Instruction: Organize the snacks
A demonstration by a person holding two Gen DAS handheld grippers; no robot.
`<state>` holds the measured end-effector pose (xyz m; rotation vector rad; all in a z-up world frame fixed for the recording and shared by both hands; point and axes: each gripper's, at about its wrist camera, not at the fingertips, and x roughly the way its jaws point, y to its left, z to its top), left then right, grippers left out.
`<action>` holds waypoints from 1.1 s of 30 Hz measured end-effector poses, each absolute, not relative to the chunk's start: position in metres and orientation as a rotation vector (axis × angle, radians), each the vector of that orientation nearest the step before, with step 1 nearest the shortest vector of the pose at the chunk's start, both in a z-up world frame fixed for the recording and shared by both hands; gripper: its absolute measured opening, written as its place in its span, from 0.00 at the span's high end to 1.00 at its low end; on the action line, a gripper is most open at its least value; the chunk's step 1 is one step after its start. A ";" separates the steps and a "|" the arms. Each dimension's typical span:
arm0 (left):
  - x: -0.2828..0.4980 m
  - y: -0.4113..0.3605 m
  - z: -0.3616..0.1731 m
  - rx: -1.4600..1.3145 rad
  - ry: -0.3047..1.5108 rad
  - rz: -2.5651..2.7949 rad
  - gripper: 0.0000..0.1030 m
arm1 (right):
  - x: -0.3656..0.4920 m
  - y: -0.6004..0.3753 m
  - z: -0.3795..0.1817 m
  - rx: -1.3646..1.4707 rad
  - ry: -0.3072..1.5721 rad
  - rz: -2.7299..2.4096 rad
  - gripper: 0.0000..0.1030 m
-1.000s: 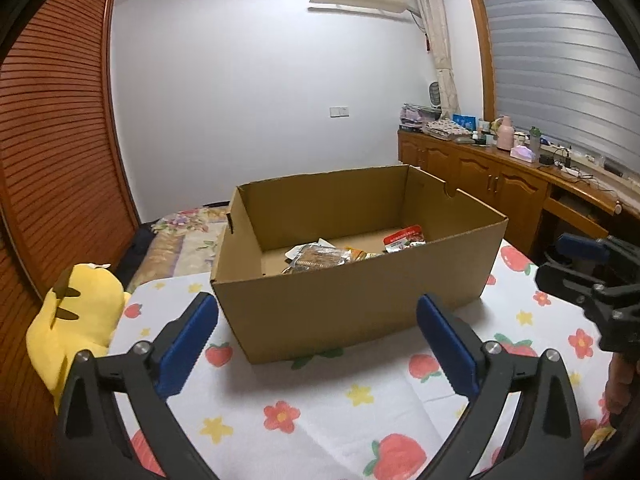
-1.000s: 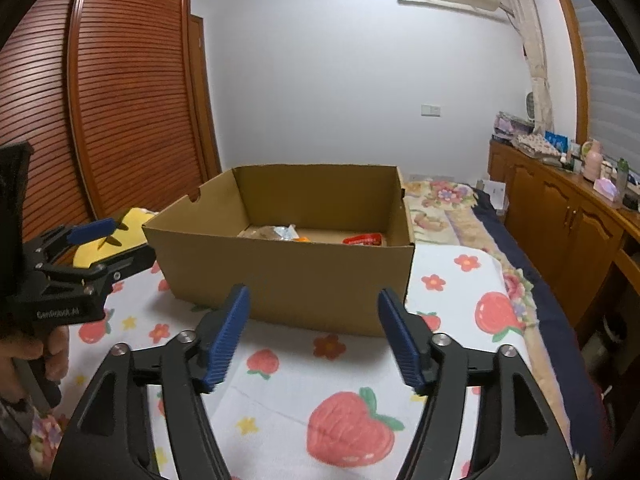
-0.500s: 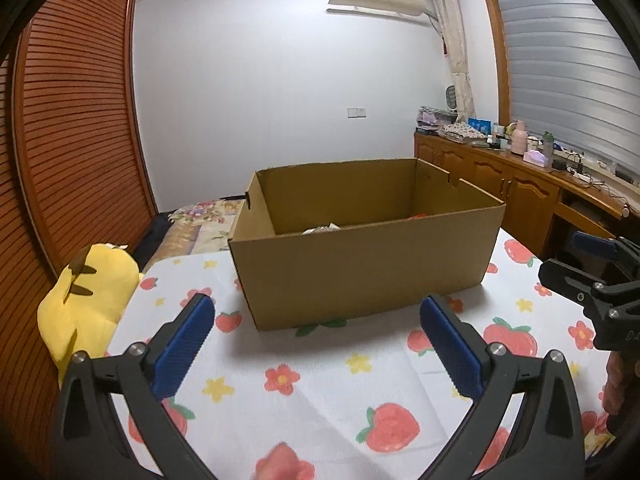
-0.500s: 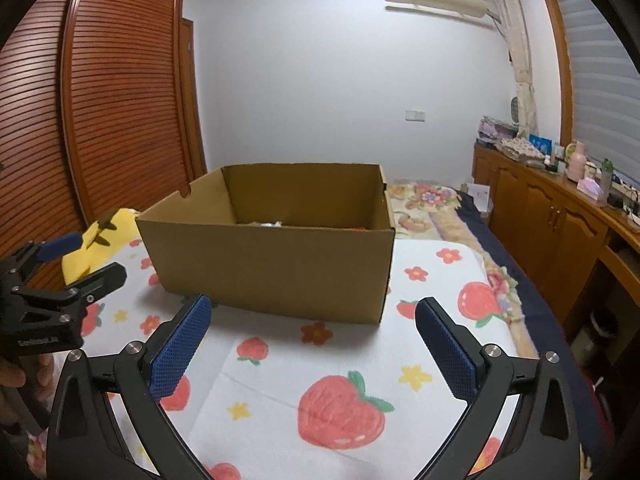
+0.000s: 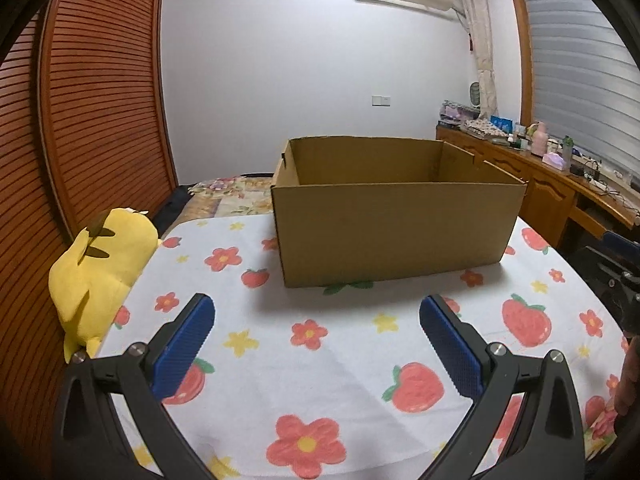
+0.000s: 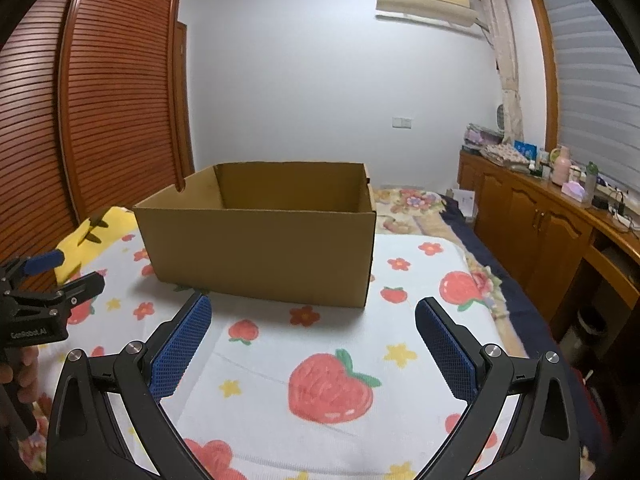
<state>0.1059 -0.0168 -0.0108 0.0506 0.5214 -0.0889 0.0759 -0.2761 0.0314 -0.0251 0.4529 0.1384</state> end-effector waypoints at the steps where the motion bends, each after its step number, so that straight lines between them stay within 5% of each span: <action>1: 0.106 -0.016 -0.012 0.049 0.523 -0.087 0.00 | 0.075 -0.276 0.031 -0.025 0.454 0.136 0.00; 33: 0.097 -0.016 -0.008 0.061 0.508 -0.077 0.00 | 0.071 -0.279 0.032 -0.027 0.436 0.117 0.00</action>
